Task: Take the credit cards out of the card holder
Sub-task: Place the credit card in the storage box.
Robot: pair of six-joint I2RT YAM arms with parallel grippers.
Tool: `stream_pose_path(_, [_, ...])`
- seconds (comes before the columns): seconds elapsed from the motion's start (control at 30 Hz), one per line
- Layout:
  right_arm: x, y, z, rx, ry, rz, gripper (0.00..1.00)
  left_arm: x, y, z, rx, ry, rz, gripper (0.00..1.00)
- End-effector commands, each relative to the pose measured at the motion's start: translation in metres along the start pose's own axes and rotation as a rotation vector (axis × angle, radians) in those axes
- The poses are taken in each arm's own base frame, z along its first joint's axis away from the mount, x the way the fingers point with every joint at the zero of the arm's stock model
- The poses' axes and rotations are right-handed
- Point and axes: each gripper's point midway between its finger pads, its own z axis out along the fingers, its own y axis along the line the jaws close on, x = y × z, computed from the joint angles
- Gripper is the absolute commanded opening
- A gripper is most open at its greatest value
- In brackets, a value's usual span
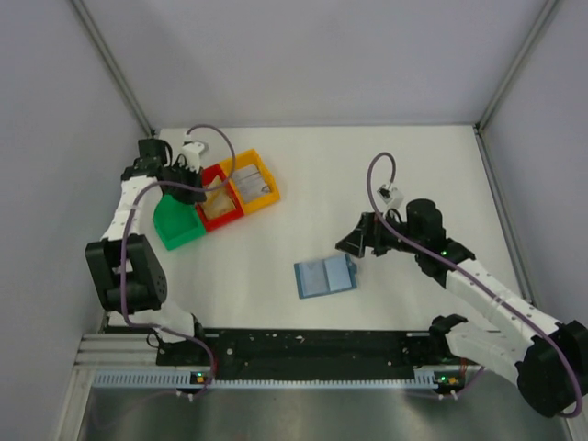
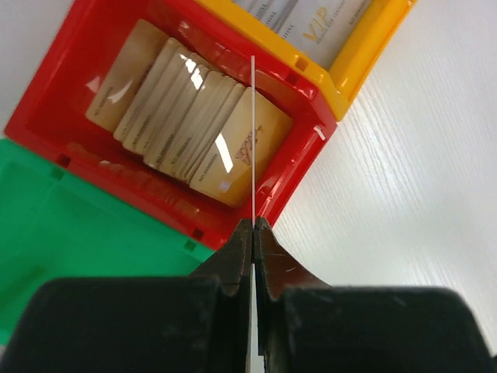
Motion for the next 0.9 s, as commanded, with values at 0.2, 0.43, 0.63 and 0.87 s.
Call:
stream_pose_path(0.2, [-0.017,0.012,0.009,-0.054,-0.012,-0.044,0.96,0.015,-0.007,0.023,0.177,0.143,0.031,0.0])
stream_pose_path(0.43, [-0.02,0.013,0.012,-0.056,-0.012,-0.042,0.96,0.027,0.004,0.037,0.127,0.242,0.073,0.0])
stream_pose_path(0.63, [-0.019,0.011,0.014,-0.053,-0.009,-0.039,0.96,0.035,0.006,0.044,0.143,0.297,0.061,0.0])
stream_pose_path(0.87, [-0.021,0.008,0.014,-0.037,-0.019,-0.042,0.95,0.036,0.009,0.044,0.105,0.313,0.043,0.24])
